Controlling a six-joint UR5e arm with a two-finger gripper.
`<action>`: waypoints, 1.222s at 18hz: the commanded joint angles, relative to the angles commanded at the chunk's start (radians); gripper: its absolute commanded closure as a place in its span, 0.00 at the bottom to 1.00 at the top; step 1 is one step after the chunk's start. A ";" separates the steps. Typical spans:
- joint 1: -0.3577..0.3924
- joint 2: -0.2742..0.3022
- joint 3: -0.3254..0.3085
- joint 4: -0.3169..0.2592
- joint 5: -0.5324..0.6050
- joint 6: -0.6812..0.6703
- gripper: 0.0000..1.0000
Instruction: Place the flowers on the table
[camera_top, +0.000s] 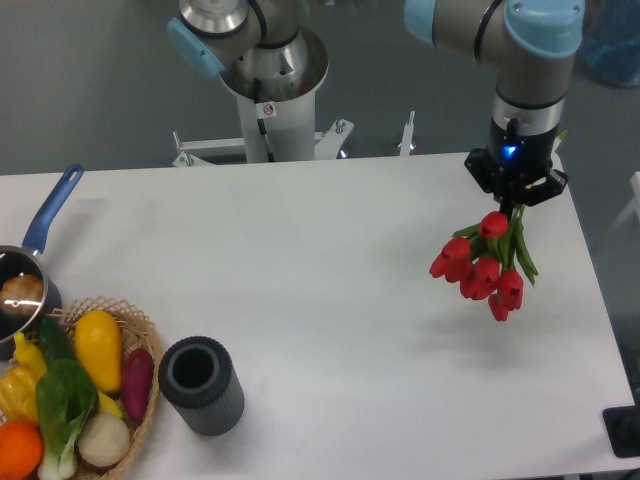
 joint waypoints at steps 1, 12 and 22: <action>0.000 0.002 -0.003 -0.002 0.000 0.000 1.00; -0.074 -0.023 -0.113 0.009 -0.018 -0.061 0.95; -0.074 -0.034 -0.118 0.028 -0.135 -0.074 0.00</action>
